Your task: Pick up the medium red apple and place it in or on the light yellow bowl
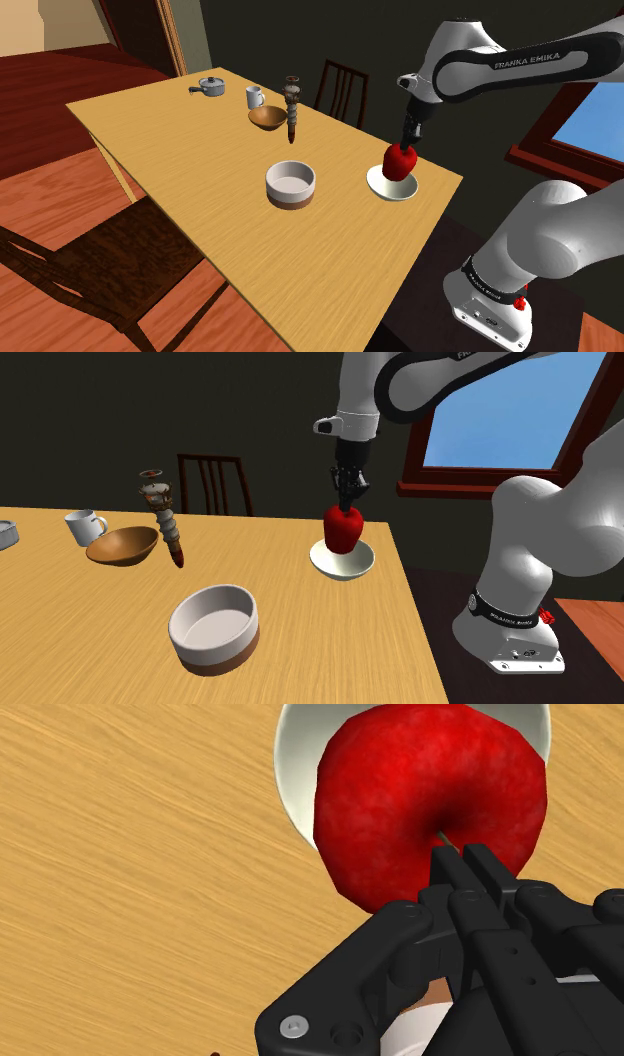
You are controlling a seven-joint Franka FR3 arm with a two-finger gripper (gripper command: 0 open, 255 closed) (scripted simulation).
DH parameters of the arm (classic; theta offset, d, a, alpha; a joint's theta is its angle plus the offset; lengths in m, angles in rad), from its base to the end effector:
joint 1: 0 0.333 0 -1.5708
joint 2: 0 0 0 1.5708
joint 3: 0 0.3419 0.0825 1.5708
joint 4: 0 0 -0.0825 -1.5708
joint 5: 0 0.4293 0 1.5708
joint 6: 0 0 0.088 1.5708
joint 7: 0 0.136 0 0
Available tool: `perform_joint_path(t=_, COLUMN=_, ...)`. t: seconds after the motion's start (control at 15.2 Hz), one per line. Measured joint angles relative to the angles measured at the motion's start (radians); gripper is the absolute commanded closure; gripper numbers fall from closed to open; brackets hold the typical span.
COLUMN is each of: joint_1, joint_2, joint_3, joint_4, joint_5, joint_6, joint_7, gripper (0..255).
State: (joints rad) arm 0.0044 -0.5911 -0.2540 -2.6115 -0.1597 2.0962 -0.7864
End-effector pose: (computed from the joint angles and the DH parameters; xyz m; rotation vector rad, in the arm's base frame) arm 0.3868 -0.1054 0.4140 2.9461 0.9925 0.0898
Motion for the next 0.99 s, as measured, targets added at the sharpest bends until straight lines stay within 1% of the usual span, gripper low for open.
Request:
perform_joint_path(t=0.4, joint_1=0.000, joint_2=0.002, joint_3=-0.001, joint_4=-0.008, joint_5=-0.001, joint_6=0.010, joint_7=0.000, gripper=255)
perform_joint_path(t=0.46, joint_1=0.000, joint_2=0.002, joint_3=-0.001, joint_4=-0.008, joint_5=-0.001, joint_6=0.010, joint_7=0.000, gripper=0)
perform_joint_path(t=0.86, joint_1=0.000, joint_2=0.002, joint_3=-0.001, joint_4=-0.008, joint_5=-0.001, joint_6=0.011, joint_7=0.000, gripper=0)
perform_joint_path(t=0.92, joint_1=-0.001, joint_2=-0.005, joint_3=0.000, joint_4=0.001, joint_5=-0.001, joint_6=-0.005, joint_7=-0.001, gripper=0)
perform_joint_path(t=0.99, joint_1=-0.001, joint_2=-0.023, joint_3=0.006, joint_4=0.020, joint_5=0.001, joint_6=-0.040, joint_7=0.000, gripper=0)
